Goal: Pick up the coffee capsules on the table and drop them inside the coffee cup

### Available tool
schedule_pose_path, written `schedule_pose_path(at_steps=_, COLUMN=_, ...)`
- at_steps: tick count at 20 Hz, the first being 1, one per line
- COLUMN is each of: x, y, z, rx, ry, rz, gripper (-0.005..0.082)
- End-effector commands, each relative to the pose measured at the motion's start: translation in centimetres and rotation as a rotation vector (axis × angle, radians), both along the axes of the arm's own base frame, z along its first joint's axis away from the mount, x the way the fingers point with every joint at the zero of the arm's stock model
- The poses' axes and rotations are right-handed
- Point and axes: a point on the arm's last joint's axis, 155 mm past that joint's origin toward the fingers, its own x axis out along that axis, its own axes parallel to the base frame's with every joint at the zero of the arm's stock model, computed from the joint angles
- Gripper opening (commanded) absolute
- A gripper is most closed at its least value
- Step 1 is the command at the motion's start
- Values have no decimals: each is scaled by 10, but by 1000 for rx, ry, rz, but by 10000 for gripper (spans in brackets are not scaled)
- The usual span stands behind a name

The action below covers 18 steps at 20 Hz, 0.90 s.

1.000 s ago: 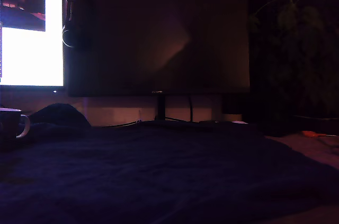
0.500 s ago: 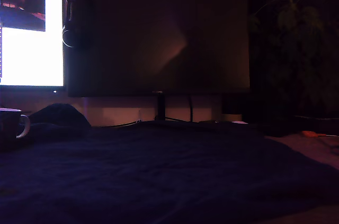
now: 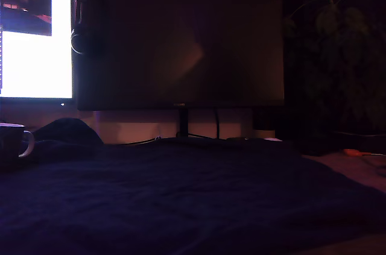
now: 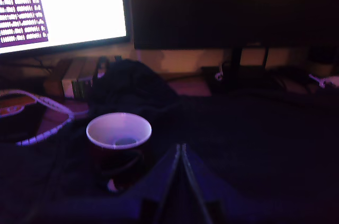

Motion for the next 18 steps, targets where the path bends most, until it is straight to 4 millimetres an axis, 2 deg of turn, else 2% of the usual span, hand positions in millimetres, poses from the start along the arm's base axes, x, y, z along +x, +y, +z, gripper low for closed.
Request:
schedule_pose_path(at_steps=1, x=-1, y=0, z=-11, rx=-6, ry=6, rz=2, gripper=-20)
schedule_pose_path(at_steps=4, x=-5, y=0, z=-19, rx=-13, ry=9, rz=4, gripper=-20)
schedule_pose_path(at_steps=10, x=-14, y=1, z=-13, rx=-16, ry=-50, rz=4, gripper=-20)
schedule_pose_path(at_steps=18, x=-16, y=1, z=-31, rx=-27, ry=4, rz=9, gripper=-20)
